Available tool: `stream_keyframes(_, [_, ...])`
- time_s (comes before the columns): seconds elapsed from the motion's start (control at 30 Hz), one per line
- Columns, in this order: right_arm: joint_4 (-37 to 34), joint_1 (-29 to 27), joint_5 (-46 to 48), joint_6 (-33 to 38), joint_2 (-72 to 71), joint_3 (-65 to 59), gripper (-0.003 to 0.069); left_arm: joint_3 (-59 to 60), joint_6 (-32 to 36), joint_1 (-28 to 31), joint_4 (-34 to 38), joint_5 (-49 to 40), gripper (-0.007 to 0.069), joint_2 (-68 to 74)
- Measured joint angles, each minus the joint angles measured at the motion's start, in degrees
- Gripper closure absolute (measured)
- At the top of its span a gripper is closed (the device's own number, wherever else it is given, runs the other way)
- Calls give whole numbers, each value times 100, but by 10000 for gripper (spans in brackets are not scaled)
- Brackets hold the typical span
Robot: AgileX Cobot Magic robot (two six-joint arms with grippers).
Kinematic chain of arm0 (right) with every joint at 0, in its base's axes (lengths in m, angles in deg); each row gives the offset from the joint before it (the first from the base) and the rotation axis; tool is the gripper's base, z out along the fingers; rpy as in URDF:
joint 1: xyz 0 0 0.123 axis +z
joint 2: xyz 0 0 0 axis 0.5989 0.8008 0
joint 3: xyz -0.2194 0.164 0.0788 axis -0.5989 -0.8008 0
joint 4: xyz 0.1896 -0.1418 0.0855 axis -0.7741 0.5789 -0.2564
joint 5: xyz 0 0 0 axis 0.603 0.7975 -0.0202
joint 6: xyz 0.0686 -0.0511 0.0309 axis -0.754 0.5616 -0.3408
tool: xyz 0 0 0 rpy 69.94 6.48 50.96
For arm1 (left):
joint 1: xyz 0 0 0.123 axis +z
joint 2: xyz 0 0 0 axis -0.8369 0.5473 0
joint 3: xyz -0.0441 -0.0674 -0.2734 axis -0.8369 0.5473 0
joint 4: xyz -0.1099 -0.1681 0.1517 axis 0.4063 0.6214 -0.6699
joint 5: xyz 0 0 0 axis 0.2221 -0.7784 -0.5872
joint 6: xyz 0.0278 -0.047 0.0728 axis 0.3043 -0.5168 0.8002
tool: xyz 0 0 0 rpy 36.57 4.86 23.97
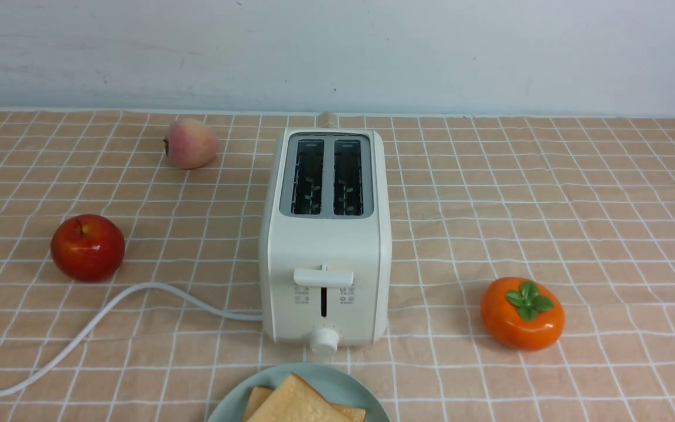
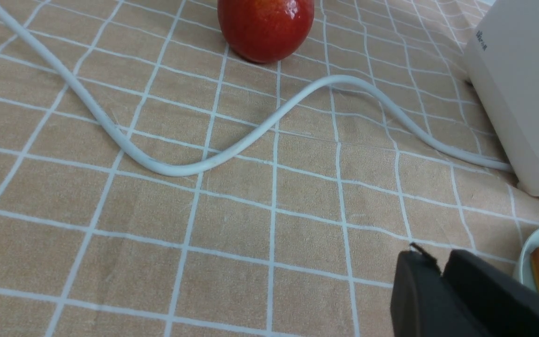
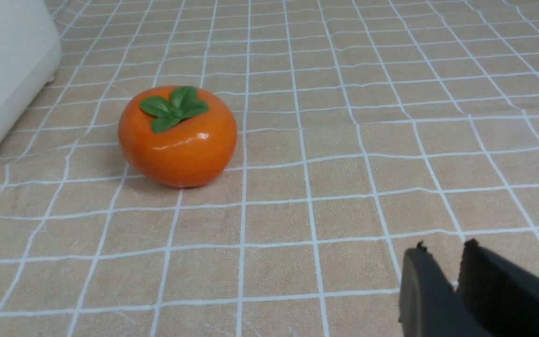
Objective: Take toasted bread from bread machine on light coffee tablecloth place on plate.
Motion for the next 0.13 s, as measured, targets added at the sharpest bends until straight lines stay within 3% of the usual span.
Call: stream_keyframes(0.13, [0,0,0,0,0,0,524,0,0,0,0,0,551,0])
